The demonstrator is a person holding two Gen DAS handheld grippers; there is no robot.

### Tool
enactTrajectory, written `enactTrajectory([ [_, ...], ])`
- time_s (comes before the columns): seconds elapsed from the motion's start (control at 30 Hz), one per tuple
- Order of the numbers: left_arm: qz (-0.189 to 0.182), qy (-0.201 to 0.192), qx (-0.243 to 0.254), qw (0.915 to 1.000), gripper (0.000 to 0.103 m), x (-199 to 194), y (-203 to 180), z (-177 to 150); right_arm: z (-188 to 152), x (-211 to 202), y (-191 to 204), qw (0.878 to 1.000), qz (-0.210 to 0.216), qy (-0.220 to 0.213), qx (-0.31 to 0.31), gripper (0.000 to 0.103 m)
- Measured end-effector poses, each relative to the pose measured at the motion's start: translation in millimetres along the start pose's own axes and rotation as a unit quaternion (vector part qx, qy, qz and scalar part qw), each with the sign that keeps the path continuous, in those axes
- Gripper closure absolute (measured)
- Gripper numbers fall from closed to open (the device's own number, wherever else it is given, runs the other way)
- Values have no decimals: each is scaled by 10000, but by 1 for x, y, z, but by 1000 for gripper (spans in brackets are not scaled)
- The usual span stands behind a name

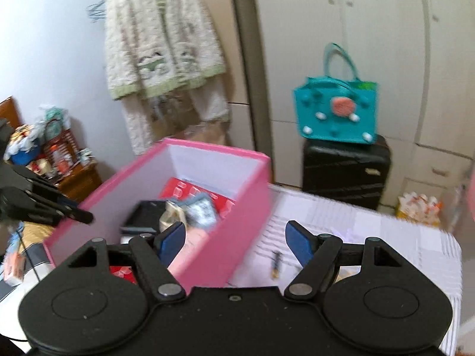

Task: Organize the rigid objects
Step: 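Withdraw the right gripper from the box back over the table, then lower the right gripper onto the yellow starfish and close it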

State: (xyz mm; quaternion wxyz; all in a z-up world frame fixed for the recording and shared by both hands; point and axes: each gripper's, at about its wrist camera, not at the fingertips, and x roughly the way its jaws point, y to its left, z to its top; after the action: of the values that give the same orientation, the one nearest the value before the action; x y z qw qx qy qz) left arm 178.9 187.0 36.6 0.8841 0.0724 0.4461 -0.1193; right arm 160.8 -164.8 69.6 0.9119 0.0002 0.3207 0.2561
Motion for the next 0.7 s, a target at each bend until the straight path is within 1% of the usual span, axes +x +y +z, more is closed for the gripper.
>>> enactTrajectory([
  [0.17,-91,44,-29,9999,93,-1,3,0,-37,3,-36,9974,-243,44,680,24],
  [0.27,-74,4,83,9999,93,-3,2,-1,-58,11,-54,9944,-334,87,997,24],
  [0.37,-71,-2,101,9999,93,-2,1,-2,-75,23,-64,9926,-406,145,1133,24],
  [0.43,-84,-8,79,9999,93,-2,1,-2,-81,33,-69,9922,-508,220,1114,24],
  [0.53,-75,-14,52,10000,93,-2,1,-3,-88,51,-74,9908,-921,387,915,24],
  [0.57,-74,-14,56,10000,93,-3,2,-3,-88,57,-77,9899,-994,412,928,24],
  [0.6,-65,-11,54,10000,93,-3,2,-3,-89,61,-83,9893,-986,420,988,23],
  [0.7,-45,-3,61,10000,93,-4,2,-3,-86,68,-92,9893,-953,253,1080,23],
])
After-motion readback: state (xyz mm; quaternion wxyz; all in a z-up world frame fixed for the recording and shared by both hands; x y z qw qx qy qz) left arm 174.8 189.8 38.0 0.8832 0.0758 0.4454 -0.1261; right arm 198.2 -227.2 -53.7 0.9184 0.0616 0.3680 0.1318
